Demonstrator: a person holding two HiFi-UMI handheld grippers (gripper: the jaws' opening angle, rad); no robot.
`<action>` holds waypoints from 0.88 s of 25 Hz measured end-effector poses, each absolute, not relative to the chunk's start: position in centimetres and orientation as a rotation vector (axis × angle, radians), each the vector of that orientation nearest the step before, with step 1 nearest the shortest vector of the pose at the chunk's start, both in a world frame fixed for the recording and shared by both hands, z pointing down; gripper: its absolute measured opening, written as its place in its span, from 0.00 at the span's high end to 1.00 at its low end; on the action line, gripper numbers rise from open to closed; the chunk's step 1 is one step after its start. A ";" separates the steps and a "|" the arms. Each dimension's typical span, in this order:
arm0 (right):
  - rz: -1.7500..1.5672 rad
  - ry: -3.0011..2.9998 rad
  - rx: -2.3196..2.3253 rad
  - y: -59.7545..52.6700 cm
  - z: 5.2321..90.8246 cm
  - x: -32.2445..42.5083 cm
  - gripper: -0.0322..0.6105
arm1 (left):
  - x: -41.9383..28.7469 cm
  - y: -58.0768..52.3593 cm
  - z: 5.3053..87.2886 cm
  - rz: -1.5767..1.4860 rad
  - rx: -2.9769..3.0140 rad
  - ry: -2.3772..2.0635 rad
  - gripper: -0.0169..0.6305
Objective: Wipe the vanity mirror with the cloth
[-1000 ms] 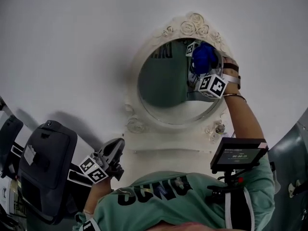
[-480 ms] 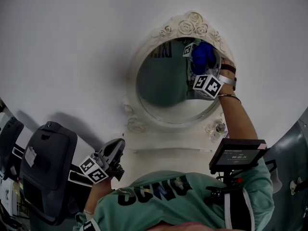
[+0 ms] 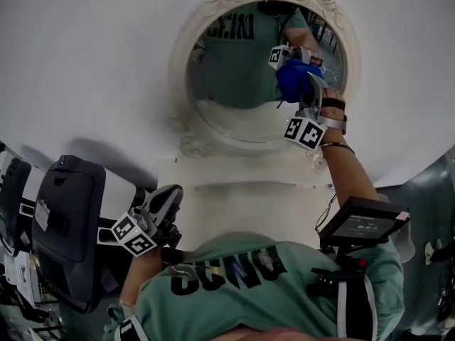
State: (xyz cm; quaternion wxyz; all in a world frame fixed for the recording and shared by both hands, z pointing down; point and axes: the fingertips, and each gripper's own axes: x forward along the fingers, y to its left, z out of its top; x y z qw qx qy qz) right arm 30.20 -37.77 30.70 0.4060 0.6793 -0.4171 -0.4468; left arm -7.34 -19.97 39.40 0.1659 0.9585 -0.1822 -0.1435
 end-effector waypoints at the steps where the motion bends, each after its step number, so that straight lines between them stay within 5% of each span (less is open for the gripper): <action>1: -1.113 -1.073 1.702 -37.9 32.5 30.2 0.88 | -6.8 -20.1 39.9 -0.388 2.717 -0.512 0.96; 15: -0.756 -1.270 1.304 -38.0 62.4 28.9 0.88 | -5.4 -19.8 46.5 -0.181 2.566 -0.530 0.96; 22: -0.645 -1.311 1.249 -38.3 63.1 29.0 0.88 | -5.2 -19.4 45.8 -0.216 2.591 -0.499 0.96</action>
